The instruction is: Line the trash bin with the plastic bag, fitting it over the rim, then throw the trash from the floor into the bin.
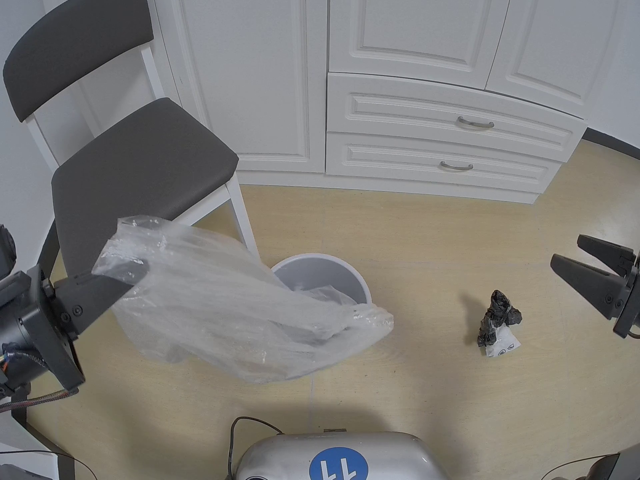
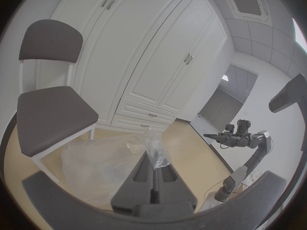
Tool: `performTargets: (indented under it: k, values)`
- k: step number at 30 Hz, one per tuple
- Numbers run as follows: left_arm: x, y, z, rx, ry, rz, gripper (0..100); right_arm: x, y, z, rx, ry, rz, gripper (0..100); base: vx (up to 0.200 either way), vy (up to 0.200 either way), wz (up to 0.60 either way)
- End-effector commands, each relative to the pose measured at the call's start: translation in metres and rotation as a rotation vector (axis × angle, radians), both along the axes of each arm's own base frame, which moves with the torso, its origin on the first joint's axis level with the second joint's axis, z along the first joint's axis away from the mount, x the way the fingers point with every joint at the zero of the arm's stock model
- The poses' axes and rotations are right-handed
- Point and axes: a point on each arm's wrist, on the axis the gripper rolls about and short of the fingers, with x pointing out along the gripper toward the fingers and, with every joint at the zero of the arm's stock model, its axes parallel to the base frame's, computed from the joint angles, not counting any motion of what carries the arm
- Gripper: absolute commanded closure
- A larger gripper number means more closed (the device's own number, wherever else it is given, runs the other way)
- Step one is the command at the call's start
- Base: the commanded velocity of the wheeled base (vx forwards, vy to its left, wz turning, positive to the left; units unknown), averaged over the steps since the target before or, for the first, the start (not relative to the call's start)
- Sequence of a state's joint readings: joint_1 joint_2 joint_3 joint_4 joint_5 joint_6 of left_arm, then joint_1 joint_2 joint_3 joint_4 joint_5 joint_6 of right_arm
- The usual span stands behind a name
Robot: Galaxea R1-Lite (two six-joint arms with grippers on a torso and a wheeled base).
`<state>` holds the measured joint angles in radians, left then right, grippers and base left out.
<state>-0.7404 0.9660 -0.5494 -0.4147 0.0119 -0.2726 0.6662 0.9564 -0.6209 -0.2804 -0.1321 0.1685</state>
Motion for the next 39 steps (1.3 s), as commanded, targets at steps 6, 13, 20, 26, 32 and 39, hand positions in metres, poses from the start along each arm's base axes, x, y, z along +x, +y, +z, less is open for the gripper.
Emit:
performTargets:
  k: [6,13,20,26,32,39]
  values:
    - [0.001,-0.008,-0.005,0.007,0.03,-0.04,100,0.011,0.016,-0.011,-0.032,0.073,0.041,0,0.0,0.0,0.0]
    - [-0.001,-0.005,-0.001,-0.008,0.013,-0.04,100,0.02,0.027,-0.019,-0.013,0.091,0.058,0,0.0,0.0,0.0]
    - [-0.006,-0.001,0.004,-0.033,-0.018,-0.043,100,0.016,0.036,-0.035,-0.049,0.118,0.121,0,0.0,0.0,0.0]
    - [-0.009,0.002,0.011,-0.087,-0.066,-0.042,100,0.019,0.053,-0.055,-0.12,0.194,0.182,0,0.0,0.0,0.0]
    - [-0.013,0.006,0.017,-0.13,-0.114,-0.044,100,0.021,0.071,-0.075,-0.167,0.277,0.225,0,0.0,0.0,0.0]
    - [-0.015,0.008,0.018,-0.133,-0.124,-0.044,100,0.031,0.09,-0.089,-0.148,0.349,0.219,0,0.0,0.0,0.0]
